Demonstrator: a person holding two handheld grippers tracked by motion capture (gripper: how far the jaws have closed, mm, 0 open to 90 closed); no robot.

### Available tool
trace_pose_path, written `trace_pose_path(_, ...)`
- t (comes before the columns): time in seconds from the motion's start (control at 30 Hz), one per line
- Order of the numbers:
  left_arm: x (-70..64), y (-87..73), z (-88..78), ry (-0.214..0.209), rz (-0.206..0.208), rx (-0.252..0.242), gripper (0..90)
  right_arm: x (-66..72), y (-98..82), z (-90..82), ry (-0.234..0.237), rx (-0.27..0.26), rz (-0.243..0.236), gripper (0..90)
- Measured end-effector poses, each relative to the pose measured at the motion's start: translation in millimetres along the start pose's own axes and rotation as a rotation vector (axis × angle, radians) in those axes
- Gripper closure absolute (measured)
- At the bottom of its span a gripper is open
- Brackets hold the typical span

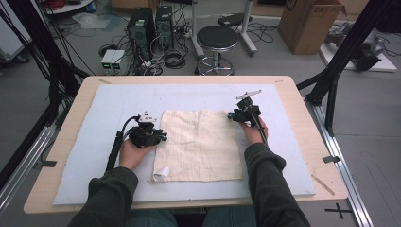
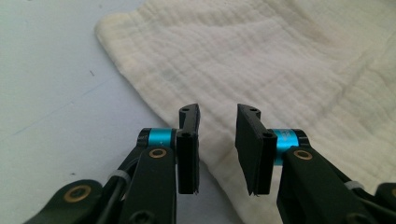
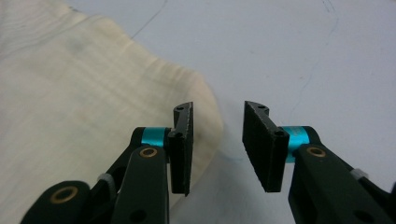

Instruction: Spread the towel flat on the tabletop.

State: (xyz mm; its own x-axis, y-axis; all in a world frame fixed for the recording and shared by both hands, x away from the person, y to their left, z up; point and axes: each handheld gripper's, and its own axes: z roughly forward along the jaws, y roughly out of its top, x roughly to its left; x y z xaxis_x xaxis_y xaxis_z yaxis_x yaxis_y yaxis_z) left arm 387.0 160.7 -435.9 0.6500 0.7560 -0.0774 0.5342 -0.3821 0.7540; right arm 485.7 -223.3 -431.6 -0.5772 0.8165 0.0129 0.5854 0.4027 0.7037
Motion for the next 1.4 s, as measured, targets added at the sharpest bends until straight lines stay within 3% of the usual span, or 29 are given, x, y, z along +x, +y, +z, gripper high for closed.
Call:
trace_pose_path(0.03, 0.4, -0.2, 0.6, 0.001, 0.008, 0.008, 70.0, 0.0, 0.0, 0.0, 0.000, 0.000, 0.000, 67.2)
trace_pose_path(0.07, 0.6, -0.7, 1.4, -0.002, 0.011, 0.015, 71.2, -2.2, -2.0, 5.8, 0.027, 0.006, 0.014, 80.1)
trace_pose_path(0.1, 0.1, -1.2, 2.8, -0.006, 0.002, 0.012, 71.2, -2.2, -2.0, 5.8, 0.027, 0.006, 0.014, 80.1)
trace_pose_path(0.13, 0.3, -1.3, 3.1, -0.005, 0.009, 0.013, 71.3, -3.3, -2.4, 6.5, 0.050, 0.006, 0.011, 85.8)
trace_pose_path(0.17, 0.4, -1.1, 3.4, -0.003, 0.008, 0.011, 72.0, -3.4, -1.6, 4.4, 0.033, 0.002, 0.009, 86.1)
trace_pose_path(0.2, 0.7, -1.3, 3.7, -0.004, 0.004, 0.008, 72.9, -3.1, 1.1, -4.0, -0.045, -0.014, -0.010, 86.0)
trace_pose_path(0.27, 1.5, -1.6, 4.0, -0.008, 0.000, 0.006, 73.0, -2.0, 2.6, -8.8, -0.069, -0.024, -0.013, 85.9)
trace_pose_path(0.33, 1.6, -1.7, 3.8, -0.012, -0.005, 0.006, 72.9, 2.8, 4.6, -12.7, -0.048, -0.039, -0.032, 83.5)
trace_pose_path(0.37, 0.8, -1.6, 3.3, -0.012, -0.003, 0.010, 72.0, 10.7, 6.0, -11.9, 0.013, -0.025, -0.079, 70.8)
trace_pose_path(0.4, 0.8, -1.6, 3.3, -0.012, -0.003, 0.010, 71.2, 14.6, 6.6, -12.0, 0.078, -0.036, -0.083, 70.1)
trace_pose_path(0.43, 0.4, -1.6, 3.3, -0.012, 0.002, 0.011, 70.3, 18.0, 7.8, -12.5, 0.112, -0.051, -0.099, 70.0)
trace_pose_path(0.47, -0.1, -1.5, 3.0, -0.012, 0.004, 0.016, 70.3, 18.0, 7.8, -12.5, 0.112, -0.051, -0.099, 70.0)
trace_pose_path(0.5, -0.4, -1.4, 3.1, -0.014, 0.008, 0.015, 69.0, 23.3, 10.1, -15.4, 0.148, -0.078, -0.121, 70.0)
trace_pose_path(0.57, -1.6, -1.4, 2.9, -0.011, 0.003, 0.015, 68.8, 23.8, 11.0, -16.7, 0.148, -0.093, -0.119, 70.3)
trace_pose_path(0.6, -1.5, -1.4, 2.9, -0.014, 0.002, 0.014, 68.6, 22.6, 11.3, -17.4, 0.123, -0.100, -0.116, 70.8)
trace_pose_path(0.67, -0.7, -1.5, 2.4, -0.020, 0.006, 0.017, 68.2, 13.1, 8.8, -17.0, 0.099, -0.102, -0.060, 72.1)
trace_pose_path(0.73, -0.3, -1.6, 2.5, -0.020, 0.003, 0.018, 68.2, 11.3, 8.2, -16.7, 0.075, -0.092, -0.054, 73.0)
trace_pose_path(0.8, 0.9, -1.5, 2.7, -0.022, 0.000, 0.017, 68.4, 7.6, 6.5, -14.8, 0.042, -0.075, -0.042, 73.6)
trace_pose_path(0.83, 0.9, -1.6, 3.0, -0.021, 0.001, 0.016, 68.6, 3.6, 4.5, -11.9, -0.008, -0.048, -0.026, 73.4)
trace_pose_path(0.9, 0.8, -1.7, 3.3, -0.021, -0.003, 0.012, 68.5, -1.6, 2.3, -11.5, -0.058, -0.043, 0.008, 72.3)
trace_pose_path(1.0, 1.5, -1.9, 3.6, -0.026, -0.005, 0.009, 68.4, -7.7, 0.0, -12.8, -0.088, -0.052, 0.055, 71.7)
trace_pose_path(1.03, 1.5, -1.9, 3.6, -0.026, -0.005, 0.009, 68.4, -7.7, 0.0, -12.8, -0.088, -0.052, 0.055, 71.7)
trace_pose_path(1.07, 1.5, -2.0, 3.7, -0.026, -0.005, 0.008, 68.4, -10.4, -1.4, -12.1, -0.057, -0.055, 0.074, 71.8)
trace_pose_path(1.17, 1.5, -2.0, 3.8, -0.023, -0.005, 0.008, 68.3, -9.8, -2.6, -7.5, -0.048, -0.028, 0.061, 72.2)
trace_pose_path(1.23, 1.4, -2.1, 3.7, -0.025, -0.005, 0.008, 67.9, -8.4, -6.0, 1.6, -0.015, 0.017, 0.072, 77.3)
trace_pose_path(1.4, 1.5, -1.6, 3.4, -0.025, 0.003, 0.007, 65.1, -7.6, -4.2, -3.8, -0.006, -0.001, 0.064, 74.4)
